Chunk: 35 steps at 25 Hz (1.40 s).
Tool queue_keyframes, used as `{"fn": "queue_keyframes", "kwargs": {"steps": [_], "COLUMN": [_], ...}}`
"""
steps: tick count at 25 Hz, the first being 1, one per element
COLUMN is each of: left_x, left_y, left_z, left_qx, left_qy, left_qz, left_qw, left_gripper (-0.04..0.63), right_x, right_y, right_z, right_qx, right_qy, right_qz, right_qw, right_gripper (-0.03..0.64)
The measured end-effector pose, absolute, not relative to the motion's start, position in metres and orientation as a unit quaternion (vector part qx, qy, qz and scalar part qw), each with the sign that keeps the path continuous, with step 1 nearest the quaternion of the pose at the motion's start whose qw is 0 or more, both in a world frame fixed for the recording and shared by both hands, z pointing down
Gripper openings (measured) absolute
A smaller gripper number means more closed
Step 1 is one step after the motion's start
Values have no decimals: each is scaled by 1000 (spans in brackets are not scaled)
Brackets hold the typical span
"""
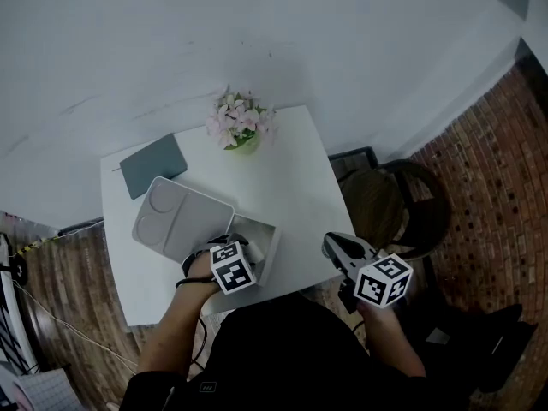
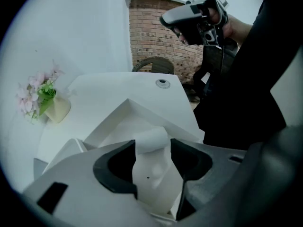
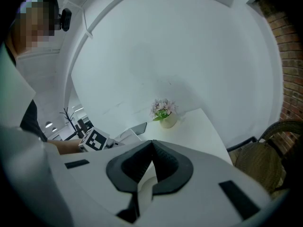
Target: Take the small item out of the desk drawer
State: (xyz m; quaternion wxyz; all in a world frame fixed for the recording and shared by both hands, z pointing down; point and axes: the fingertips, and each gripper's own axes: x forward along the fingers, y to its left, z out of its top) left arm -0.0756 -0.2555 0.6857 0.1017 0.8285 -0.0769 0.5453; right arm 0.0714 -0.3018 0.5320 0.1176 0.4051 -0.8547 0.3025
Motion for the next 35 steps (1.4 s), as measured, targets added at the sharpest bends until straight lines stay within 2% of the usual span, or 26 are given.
{"fn": "queue_keyframes", "kwargs": {"steps": [3, 10, 16, 22, 30, 33, 35], "left_x": [-87, -100, -94, -70, -63, -67, -67], "left_y": [-263, -269, -263, -261, -240, -235, -236], "left_z": [677, 665, 680, 689, 715, 721, 716], "left_qx": [841, 855, 810, 783, 749, 744, 750], "left_qy": [-102, -119, -38, 40, 136, 139, 130], "left_qz": [519, 492, 585, 616, 645, 651, 646], "left_qw": [112, 116, -1, -75, -63, -56, -50], "left_gripper": [216, 215, 219, 227, 228, 175, 173], "right_x": [65, 60, 60, 83, 93, 91, 91], "right_y": [-298, -296, -294, -292, -294, -294, -295], "right_z": [532, 532, 531, 533, 543, 547, 548], "right_qx": [400, 397, 395, 414, 416, 413, 413], "right_qy": [-857, -858, -860, -849, -843, -843, -843], "right_qz": [302, 298, 296, 304, 318, 322, 322], "right_qw": [124, 131, 130, 126, 125, 125, 124], "right_gripper": [3, 3, 3, 3, 3, 3, 3]}}
